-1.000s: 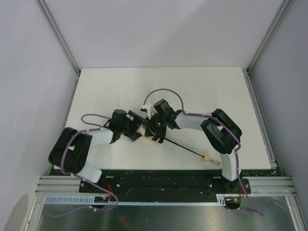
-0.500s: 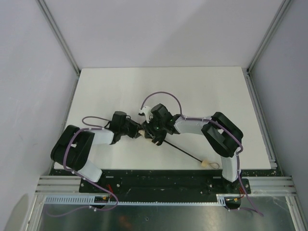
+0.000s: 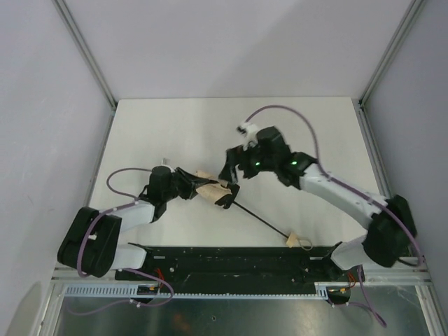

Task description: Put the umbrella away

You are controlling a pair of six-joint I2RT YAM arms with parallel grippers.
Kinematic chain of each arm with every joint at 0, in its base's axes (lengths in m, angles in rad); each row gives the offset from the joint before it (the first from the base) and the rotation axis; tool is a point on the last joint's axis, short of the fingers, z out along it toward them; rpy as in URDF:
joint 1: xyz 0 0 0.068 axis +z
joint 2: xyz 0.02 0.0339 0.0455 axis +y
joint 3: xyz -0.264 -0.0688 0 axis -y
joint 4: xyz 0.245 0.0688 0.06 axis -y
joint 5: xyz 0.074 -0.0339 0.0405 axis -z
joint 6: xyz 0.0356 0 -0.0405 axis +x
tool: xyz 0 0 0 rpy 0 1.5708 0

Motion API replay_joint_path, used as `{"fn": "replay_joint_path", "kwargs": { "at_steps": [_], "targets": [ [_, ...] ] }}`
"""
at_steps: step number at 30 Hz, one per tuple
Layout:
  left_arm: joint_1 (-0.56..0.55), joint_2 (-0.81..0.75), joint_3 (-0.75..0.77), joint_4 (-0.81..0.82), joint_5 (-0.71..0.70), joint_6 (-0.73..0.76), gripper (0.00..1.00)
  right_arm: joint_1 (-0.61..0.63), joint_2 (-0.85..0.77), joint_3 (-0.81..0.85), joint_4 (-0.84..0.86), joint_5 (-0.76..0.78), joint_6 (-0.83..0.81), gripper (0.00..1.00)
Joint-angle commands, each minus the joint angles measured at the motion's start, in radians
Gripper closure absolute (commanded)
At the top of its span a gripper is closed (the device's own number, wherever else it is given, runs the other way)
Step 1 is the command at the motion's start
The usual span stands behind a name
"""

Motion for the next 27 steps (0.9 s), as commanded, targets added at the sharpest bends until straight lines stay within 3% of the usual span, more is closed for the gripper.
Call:
{"fn": "replay_joint_path", "kwargs": {
  "at_steps": [1, 6, 9, 12, 21, 24, 27],
  "targets": [
    [0.006, -0.098, 0.033, 0.190, 0.092, 0.006, 1.00, -0.137, -0.158, 0.013, -0.094, -0.002, 0.152, 0.01],
    [0.010, -0.206, 0.066, 0.277, 0.181, -0.021, 1.00, -0.361, -0.274, -0.071, -0.072, -0.036, 0.223, 0.01],
    [0.013, -0.260, 0.091, 0.309, 0.233, -0.071, 1.00, -0.505, -0.327, -0.175, 0.044, -0.139, 0.334, 0.01],
    [0.013, -0.303, 0.112, 0.372, 0.265, -0.153, 1.00, -0.566, -0.342, -0.266, 0.159, -0.211, 0.442, 0.01],
    [0.015, -0.353, 0.252, 0.467, 0.279, -0.338, 1.00, -0.545, -0.264, -0.511, 0.628, -0.320, 0.937, 0.14],
    [0.014, -0.351, 0.307, 0.479, 0.273, -0.374, 1.00, -0.472, -0.236, -0.560, 0.747, -0.279, 1.063, 0.15],
    [0.015, -0.337, 0.359, 0.490, 0.268, -0.419, 1.00, -0.343, -0.171, -0.627, 1.005, -0.217, 1.248, 0.15]
  ]
}}
